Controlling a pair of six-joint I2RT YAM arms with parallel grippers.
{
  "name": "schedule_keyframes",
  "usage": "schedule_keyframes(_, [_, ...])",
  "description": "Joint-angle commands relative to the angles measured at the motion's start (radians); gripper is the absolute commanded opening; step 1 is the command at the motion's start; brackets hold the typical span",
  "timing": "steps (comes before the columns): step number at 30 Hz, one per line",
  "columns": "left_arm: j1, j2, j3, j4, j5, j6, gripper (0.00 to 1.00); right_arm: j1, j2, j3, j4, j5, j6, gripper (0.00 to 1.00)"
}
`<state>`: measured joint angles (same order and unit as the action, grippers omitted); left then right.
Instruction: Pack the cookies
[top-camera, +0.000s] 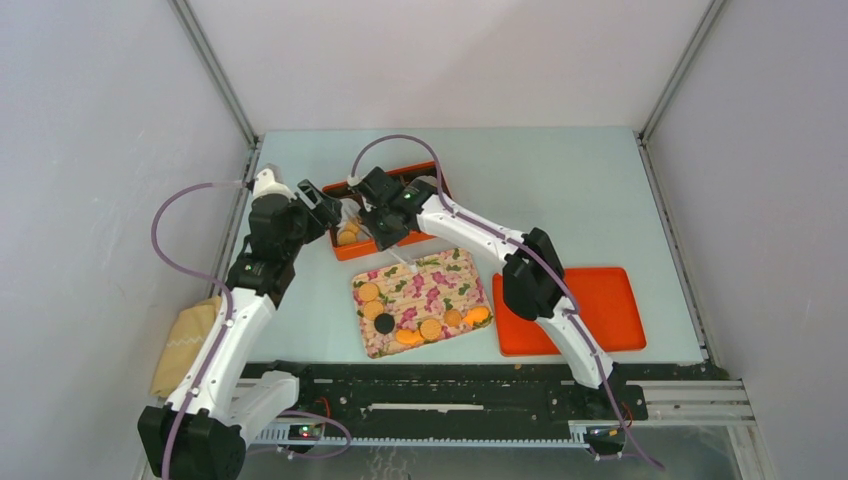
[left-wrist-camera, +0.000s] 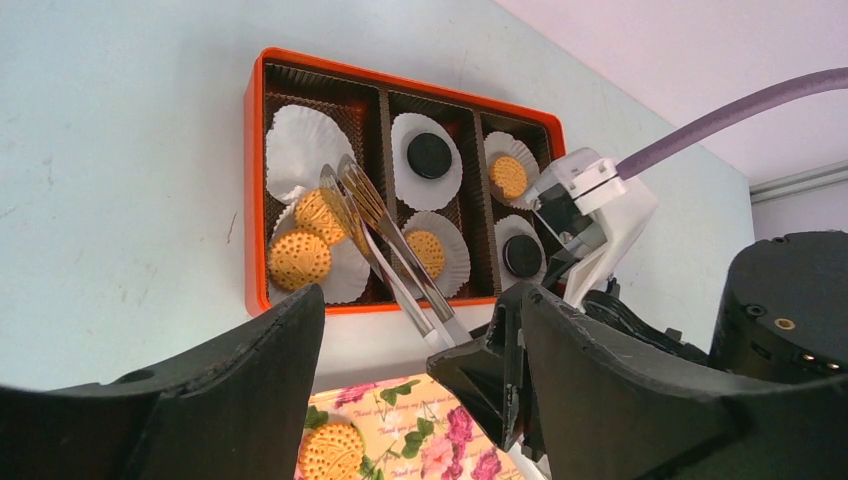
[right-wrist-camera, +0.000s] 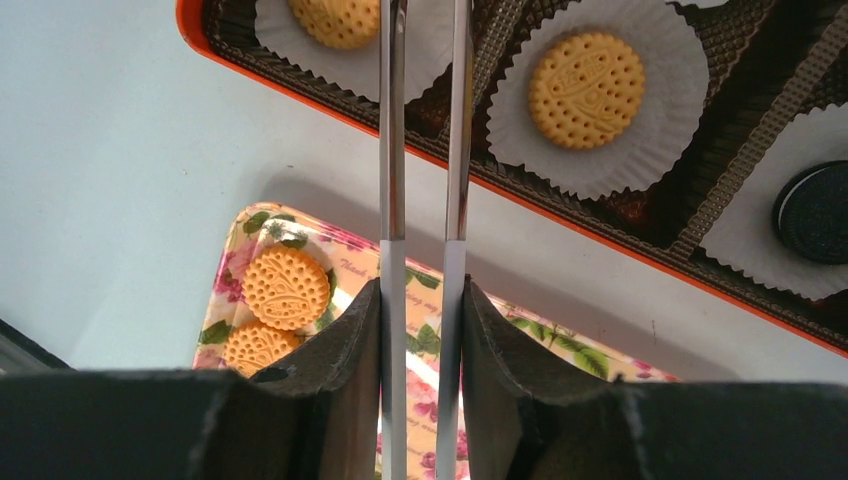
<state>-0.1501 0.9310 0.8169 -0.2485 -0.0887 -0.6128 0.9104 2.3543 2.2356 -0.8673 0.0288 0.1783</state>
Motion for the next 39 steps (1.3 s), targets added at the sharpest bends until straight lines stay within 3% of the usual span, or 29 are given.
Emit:
schedule_keyframes(1, [0.004,-0.021,-0.010,0.015,0.016,0.002,0.77,-0.003,-0.091,0.035,0.068,0.010,0.007,0.31])
schedule_keyframes(10, [0.004,-0.013,-0.001,0.006,0.017,0.005,0.77,-0.039,-0.123,0.040,0.121,-0.109,0.048,0.28])
schedule_keyframes(16, [0.004,-0.011,0.001,0.005,0.020,0.007,0.77,-0.051,-0.071,0.095,0.024,-0.075,0.038,0.38])
schedule_keyframes(30, [0.004,-0.021,-0.009,0.008,0.026,0.005,0.77,0.003,-0.091,-0.004,-0.025,-0.069,0.048,0.45])
schedule_keyframes(39, [0.004,-0.039,-0.018,0.007,0.027,0.004,0.77,0.008,-0.058,0.040,-0.068,-0.048,0.058,0.57])
